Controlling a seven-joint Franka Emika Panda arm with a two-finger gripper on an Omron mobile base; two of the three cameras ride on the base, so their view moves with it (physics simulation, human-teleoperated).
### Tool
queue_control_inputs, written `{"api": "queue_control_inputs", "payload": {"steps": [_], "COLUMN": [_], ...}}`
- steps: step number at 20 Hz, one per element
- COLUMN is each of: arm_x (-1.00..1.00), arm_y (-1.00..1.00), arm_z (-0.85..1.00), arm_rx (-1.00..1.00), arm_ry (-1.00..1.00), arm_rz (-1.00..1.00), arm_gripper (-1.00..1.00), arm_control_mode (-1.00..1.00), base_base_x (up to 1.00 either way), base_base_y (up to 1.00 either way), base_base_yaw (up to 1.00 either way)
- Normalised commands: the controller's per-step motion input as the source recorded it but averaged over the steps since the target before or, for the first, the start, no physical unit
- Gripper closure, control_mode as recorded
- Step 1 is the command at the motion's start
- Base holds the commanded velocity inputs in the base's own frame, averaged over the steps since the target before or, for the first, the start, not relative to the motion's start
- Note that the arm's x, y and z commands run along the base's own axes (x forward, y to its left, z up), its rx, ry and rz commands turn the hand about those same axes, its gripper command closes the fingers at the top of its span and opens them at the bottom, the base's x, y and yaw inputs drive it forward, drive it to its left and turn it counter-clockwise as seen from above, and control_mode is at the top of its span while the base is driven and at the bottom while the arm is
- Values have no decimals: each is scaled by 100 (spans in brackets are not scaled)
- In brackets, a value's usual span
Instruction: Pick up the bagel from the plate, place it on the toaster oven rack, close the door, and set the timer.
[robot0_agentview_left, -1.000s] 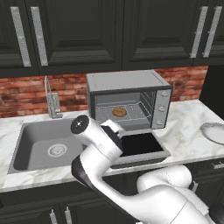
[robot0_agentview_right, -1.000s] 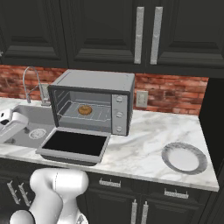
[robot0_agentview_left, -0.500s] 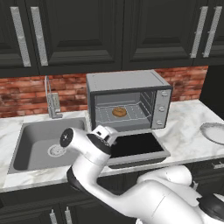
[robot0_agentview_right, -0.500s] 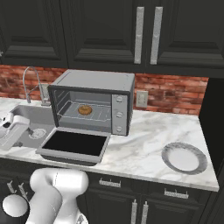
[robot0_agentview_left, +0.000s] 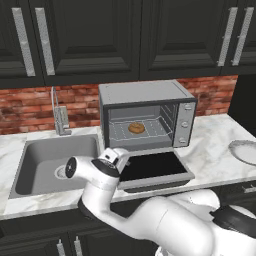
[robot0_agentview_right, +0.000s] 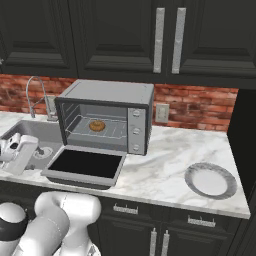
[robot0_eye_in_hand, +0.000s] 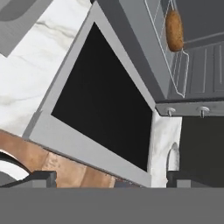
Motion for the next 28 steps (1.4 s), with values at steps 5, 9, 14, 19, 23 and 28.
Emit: {"api": "queue_control_inputs", "payload": {"steps": [5, 9, 14, 19, 23, 28], "arm_x": [22, 26, 30, 9, 6, 1], "arm_y": [8, 10, 11, 14, 12, 1], "arm_z": [-34, -20, -21, -30, -34, -14], "arm_rx": [-9, -6, -4, -5, -5, -6], "arm_ry": [9, 12, 15, 12, 8, 0], "arm_rz": [0, 0, 0, 0, 0, -1], "arm_gripper": [-100, -100, -100, -100, -100, -100], "arm_control_mode": [-100, -100, -100, -100, -100, -100], "base_base_x": [0, 0, 0, 0, 0, 0], "base_base_y": [0, 0, 0, 0, 0, 0], "base_base_yaw": [0, 0, 0, 0, 0, 0]}}
